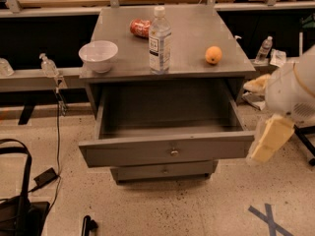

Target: Close top drawer

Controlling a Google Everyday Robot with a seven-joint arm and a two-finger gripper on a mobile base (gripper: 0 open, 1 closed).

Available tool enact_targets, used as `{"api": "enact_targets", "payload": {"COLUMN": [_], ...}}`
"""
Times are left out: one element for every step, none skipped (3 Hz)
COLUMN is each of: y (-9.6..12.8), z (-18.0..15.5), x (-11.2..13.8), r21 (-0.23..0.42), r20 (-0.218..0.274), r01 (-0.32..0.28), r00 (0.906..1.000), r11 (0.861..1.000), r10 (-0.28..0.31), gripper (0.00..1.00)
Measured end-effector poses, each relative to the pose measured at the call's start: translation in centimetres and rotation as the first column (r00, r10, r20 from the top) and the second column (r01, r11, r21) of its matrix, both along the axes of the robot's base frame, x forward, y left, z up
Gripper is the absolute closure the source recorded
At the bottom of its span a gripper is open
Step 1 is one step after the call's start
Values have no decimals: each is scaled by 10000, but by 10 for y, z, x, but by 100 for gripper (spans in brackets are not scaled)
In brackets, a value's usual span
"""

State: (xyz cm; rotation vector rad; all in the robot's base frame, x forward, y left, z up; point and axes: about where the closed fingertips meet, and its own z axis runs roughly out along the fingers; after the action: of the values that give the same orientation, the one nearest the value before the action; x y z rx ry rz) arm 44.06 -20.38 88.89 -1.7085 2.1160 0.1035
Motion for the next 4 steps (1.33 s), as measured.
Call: {"api": "enact_targets", "payload": {"y": [25,39,39,34], "z": [-86,-104,-103,-125], "x": [-4,16,17,24], "r21": [2049,3045,3016,3137], "r20": [-242,439,458,518], "r01": [-569,-773,-779,-567], "r00": [9977,9968,9967,9977], "r11": [9771,9494,9502,9478], "r10": [631,671,672,426], "gripper": [0,0,0,16]}}
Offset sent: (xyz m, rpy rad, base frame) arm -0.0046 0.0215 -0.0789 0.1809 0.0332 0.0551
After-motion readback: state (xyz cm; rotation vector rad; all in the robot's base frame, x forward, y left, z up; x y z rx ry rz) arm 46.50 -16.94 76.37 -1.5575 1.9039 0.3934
